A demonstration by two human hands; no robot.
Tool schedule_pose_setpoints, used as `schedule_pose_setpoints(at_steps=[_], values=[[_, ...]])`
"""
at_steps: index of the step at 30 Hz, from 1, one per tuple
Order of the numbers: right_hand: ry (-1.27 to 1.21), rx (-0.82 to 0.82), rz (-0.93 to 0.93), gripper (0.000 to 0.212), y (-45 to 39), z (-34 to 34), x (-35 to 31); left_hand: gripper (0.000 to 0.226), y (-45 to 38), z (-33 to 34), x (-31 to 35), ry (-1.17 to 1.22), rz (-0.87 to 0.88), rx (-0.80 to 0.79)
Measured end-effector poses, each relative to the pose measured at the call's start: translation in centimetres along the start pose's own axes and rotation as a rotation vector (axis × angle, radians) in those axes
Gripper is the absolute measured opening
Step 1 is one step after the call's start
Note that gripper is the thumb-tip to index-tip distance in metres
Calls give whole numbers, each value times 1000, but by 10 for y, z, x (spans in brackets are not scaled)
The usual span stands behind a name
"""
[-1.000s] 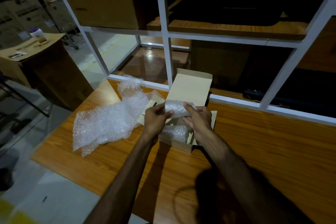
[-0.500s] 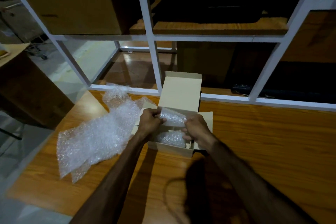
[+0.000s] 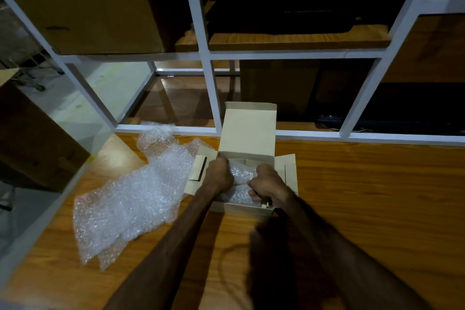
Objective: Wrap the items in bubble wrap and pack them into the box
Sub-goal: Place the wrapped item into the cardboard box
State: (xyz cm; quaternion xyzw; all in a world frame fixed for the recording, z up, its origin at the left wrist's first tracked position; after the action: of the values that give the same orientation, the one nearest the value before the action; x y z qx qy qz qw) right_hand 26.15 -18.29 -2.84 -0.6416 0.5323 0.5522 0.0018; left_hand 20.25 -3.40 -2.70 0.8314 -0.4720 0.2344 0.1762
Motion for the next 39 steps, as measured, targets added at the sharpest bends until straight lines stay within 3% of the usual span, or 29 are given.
schedule_pose_setpoints(at_steps=[6,11,14,20,26,33,39], values=[[376,-24,-77,33,7,-3,-8,3,9,-6,7,-106,89,-35],[660,-23,-187,63,8,2,-12,47,32,-34,9,-136,236,-77],[711,10,-212,58,6,3,-15,72,44,-42,10,-331,338,-97],[729,50,-243,38,4,1,-16,104,36,-24,13,-657,351,-244],[622,51,-199,43,3,-2,-14,90,29,-19,11,-687,351,-213],[427,-133,-66,39,-3,-9,-6,90,27,-14,7,-690,348,-196],[370,-152,-15,65,5,-16,-5,93,29,-15,8,-680,352,-166]])
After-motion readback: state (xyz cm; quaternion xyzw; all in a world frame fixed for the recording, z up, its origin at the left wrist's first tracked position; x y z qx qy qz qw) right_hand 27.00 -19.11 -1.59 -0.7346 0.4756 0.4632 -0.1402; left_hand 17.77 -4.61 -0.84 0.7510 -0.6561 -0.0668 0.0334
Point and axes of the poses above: each hand's wrist, its own y-axis away from the middle knuckle, its own z-axis out of the palm, x = y × z, the point moved 6 cm from there along -y, towards the middle knuckle, and after that the axes turned 6 degrees about z, right-handed, at the moved point
